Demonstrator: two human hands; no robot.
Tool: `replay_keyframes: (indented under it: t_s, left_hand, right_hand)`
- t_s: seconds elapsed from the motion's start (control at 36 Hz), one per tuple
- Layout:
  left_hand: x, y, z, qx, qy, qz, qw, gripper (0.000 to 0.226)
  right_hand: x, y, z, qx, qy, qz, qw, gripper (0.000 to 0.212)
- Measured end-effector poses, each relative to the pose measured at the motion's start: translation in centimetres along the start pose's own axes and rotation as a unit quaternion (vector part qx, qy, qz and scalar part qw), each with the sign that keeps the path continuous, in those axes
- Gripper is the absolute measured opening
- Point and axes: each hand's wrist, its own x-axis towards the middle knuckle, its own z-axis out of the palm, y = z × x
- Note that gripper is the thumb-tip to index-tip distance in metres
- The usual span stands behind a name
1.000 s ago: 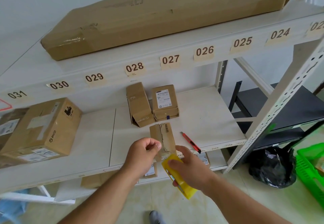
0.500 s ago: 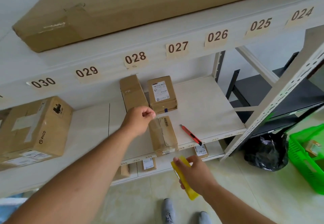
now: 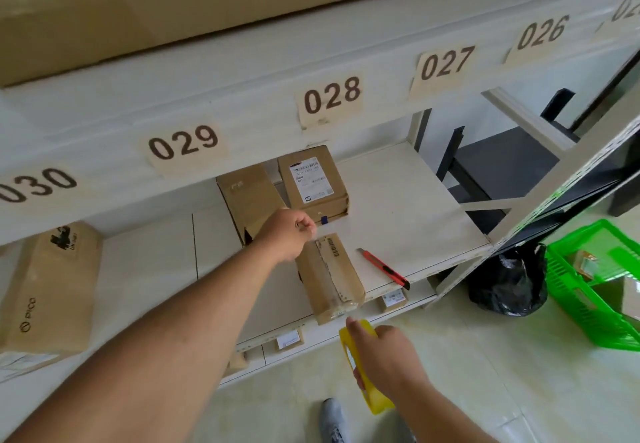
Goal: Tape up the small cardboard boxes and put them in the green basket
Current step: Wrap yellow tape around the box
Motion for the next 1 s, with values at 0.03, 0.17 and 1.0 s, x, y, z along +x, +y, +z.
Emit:
replay_keyframes:
  t_s: [0.03, 0.17, 1.0]
  left_hand:
    - [0.2, -0.1, 0.0, -0.004, -0.008, 0.0, 1.0, 0.015]
    - [0.9, 0.1, -0.4, 0.002, -0.041, 0.01, 0.999, 0.017]
    - [6.4, -3.6, 1.4, 0.024, -0.045, 0.009, 0.999, 0.009]
  right_hand:
    - [0.1, 0.1, 0.2, -0.001, 0.002, 0.004, 1.0, 0.061]
    - [0.8, 0.1, 0.5, 0.013, 0.013, 0.01, 1.0, 0.048]
    - [6.0, 2.2, 2.6, -0.078, 0.05, 0.045, 0.995, 0.087]
